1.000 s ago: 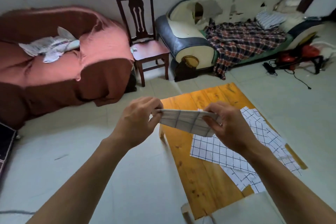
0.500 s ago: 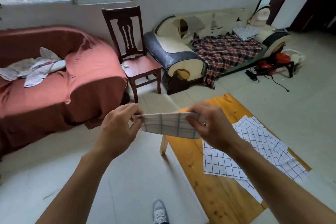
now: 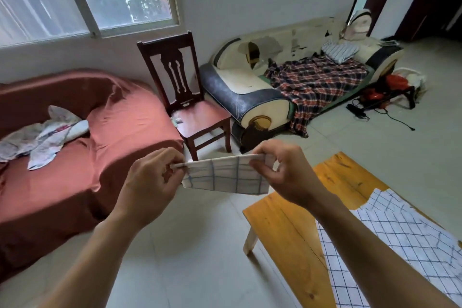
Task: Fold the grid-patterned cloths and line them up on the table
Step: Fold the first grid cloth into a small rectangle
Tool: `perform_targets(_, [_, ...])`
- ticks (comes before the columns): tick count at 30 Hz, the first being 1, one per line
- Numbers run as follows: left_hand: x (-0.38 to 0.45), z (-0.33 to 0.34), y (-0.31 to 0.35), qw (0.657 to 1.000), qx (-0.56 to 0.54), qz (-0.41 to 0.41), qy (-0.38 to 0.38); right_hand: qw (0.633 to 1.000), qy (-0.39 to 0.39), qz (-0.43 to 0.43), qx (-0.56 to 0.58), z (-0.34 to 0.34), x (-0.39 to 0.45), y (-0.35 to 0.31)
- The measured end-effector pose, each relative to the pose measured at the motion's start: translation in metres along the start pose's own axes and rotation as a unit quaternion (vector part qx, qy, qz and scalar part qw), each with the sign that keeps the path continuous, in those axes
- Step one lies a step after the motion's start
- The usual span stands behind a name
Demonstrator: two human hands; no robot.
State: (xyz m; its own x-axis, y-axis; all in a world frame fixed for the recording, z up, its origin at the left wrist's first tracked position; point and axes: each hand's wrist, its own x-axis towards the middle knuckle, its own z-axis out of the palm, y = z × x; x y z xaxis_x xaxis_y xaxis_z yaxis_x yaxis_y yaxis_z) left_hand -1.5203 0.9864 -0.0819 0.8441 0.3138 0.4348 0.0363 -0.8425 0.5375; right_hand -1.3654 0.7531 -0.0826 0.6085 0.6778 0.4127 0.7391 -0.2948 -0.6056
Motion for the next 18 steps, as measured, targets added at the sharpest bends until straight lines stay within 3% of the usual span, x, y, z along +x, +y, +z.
perform_targets(8, [0.081,-0.014,-0.088,0.993,-0.08,0.062,-0.062,0.995,0.054,0.081,-0.037,0.048,0.056,-0.023])
perform_targets(18, [0.163,0.041,-0.094,0.964,-0.156,0.172,-0.126,0.96,0.167,0.196,-0.107,0.028,0.059,-0.011])
